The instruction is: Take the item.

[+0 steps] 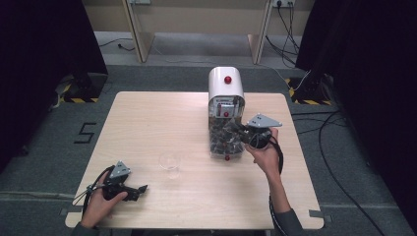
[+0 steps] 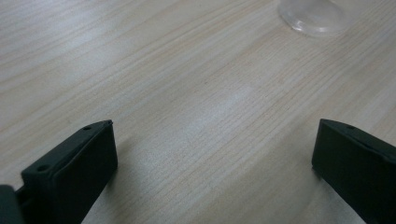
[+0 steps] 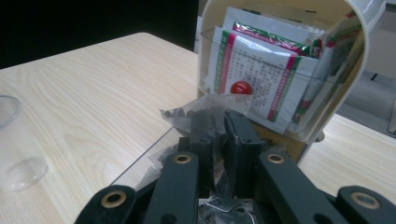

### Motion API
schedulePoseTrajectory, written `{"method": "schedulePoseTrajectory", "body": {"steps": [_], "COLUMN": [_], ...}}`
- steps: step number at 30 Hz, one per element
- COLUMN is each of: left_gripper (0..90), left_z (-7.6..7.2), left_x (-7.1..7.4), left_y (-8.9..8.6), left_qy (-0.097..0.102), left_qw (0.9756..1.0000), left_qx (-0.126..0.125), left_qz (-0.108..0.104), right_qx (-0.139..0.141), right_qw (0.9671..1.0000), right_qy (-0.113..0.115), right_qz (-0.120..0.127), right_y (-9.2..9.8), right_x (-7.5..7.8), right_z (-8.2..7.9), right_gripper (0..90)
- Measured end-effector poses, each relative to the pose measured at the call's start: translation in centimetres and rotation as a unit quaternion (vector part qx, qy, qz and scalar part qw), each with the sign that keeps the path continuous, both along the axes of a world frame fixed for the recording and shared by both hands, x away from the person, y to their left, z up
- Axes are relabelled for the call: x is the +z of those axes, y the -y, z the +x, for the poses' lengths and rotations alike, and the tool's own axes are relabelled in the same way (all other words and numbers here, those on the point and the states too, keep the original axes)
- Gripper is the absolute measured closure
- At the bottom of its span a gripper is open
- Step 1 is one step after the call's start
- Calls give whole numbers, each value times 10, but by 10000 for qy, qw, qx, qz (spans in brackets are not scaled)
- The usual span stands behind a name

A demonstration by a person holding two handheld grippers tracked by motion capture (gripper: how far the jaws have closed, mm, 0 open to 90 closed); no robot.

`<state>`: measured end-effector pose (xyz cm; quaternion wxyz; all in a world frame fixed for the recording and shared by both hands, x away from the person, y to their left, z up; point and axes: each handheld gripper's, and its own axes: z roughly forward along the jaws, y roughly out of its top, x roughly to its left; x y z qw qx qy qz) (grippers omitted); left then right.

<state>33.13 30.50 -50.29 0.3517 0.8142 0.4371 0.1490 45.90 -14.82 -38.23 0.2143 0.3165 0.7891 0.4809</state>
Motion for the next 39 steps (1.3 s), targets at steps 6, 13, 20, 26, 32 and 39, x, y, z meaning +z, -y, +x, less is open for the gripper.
{"method": "schedulePoseTrajectory", "body": {"steps": [6, 13, 20, 26, 32, 39], "left_gripper": [0, 0, 0, 0, 0, 0], "left_z": [0, 0, 0, 0, 0, 0], "left_x": [0, 0, 0, 0, 0, 0], "left_y": [0, 0, 0, 0, 0, 0], "left_qy": [0, 0, -1, -1, 0, -1], "left_qw": [10000, 10000, 10000, 10000, 10000, 10000], "left_qx": [0, 0, 3, 3, 3, 3], "left_qz": [-1, -1, -3, -2, -1, -2], "right_qx": [134, 368, 519, 713, 874, 1043], "right_qw": [9999, 9992, 9985, 9972, 9959, 9941], "right_qy": [67, 165, 190, 202, 244, 297], "right_qz": [34, 44, 14, 22, 60, 73], "right_y": [-7, -22, -34, -47, -56, -66], "right_x": [3, 9, 10, 11, 16, 18], "right_z": [-4, -10, -15, -19, -23, -29], "right_gripper": [830, 830, 830, 830, 830, 830]}}
